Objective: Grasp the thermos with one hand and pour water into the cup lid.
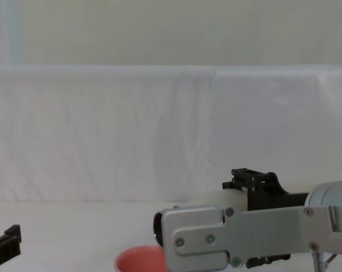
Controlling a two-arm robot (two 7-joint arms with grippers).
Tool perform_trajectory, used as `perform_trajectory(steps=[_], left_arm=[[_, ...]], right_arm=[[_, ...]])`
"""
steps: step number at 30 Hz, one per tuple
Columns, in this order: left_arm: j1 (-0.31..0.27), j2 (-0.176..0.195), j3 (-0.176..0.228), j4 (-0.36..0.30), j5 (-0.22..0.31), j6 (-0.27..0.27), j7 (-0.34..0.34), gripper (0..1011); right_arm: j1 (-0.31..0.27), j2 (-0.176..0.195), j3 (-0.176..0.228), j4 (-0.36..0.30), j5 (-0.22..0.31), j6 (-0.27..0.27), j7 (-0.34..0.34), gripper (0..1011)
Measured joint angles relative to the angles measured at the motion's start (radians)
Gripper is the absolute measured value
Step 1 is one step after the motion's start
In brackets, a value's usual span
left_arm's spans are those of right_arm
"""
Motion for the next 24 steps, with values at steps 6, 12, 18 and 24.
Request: perform_trajectory(steps=[6,12,18,24], left_arm=[[0.0,0.0,0.0,0.0,0.0,0.0,0.0,1001],[0.0,0.0,0.0,0.0,0.0,0.0,0.0,1001],[0.0,0.0,0.0,0.0,0.0,0.0,0.0,1001],[0.0,0.0,0.0,0.0,0.0,0.0,0.0,1001]], right_arm=[[0.002,0.0,-0.003,0.001,-0.007,0.001,0.002,956],[0.006,-0.001,-0.006,0.003,-0.015,0.001,0.003,956],[0.01,0.0,-0.009,0.003,-0.023,0.001,0.008,956],[0.013,0.0,-0.012,0.003,-0.03,0.002,0.012,956]])
